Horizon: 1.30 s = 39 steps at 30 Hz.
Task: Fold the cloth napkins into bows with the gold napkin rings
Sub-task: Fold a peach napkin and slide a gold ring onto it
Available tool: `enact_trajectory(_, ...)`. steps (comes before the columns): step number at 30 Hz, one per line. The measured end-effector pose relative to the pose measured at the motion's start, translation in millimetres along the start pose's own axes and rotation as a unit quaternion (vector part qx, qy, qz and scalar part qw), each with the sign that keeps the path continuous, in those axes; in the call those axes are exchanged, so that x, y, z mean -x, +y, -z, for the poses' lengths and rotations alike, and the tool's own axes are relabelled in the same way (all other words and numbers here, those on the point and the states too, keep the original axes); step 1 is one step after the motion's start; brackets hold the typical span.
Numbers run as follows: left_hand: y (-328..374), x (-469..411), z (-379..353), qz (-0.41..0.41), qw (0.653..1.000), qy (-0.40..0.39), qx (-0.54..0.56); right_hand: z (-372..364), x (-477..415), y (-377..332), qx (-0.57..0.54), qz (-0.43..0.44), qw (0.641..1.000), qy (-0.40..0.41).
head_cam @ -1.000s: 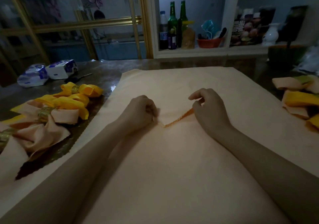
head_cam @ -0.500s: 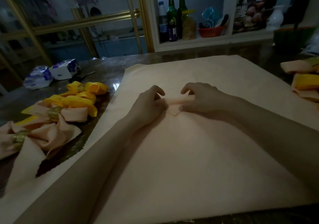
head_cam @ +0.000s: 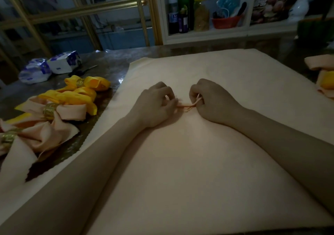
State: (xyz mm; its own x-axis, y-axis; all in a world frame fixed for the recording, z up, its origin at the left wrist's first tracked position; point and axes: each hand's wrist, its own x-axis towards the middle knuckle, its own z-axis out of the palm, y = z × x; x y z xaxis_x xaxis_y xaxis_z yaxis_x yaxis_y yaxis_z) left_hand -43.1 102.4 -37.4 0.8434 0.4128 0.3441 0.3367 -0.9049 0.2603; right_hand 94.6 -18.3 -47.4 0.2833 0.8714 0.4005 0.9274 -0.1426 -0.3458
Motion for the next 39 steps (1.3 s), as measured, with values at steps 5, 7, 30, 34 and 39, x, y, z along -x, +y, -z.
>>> enact_trajectory(5, -5, -2, 1, 0.016, 0.999, -0.006, -0.027, 1, 1, -2, -0.034, -0.023, 0.999, 0.013)
enact_trajectory(7, -4, -2, -1, 0.017, 0.999, -0.028, -0.035, 1, 2, -1, -0.052, -0.045, 0.997, 0.021)
enact_trajectory(30, 13, 5, 4, 0.016, 0.999, -0.030, -0.014, 13, 3, -13, -0.045, -0.052, 0.997, -0.046)
enact_trajectory(34, 18, 7, 8, 0.027, 0.999, -0.037, -0.011, 11, 6, -22, 0.012, -0.024, 0.999, -0.044)
enact_trajectory(39, 26, 11, 16, -0.006, 0.996, -0.087, -0.033, 16, 6, -29, -0.002, -0.062, 0.995, -0.078)
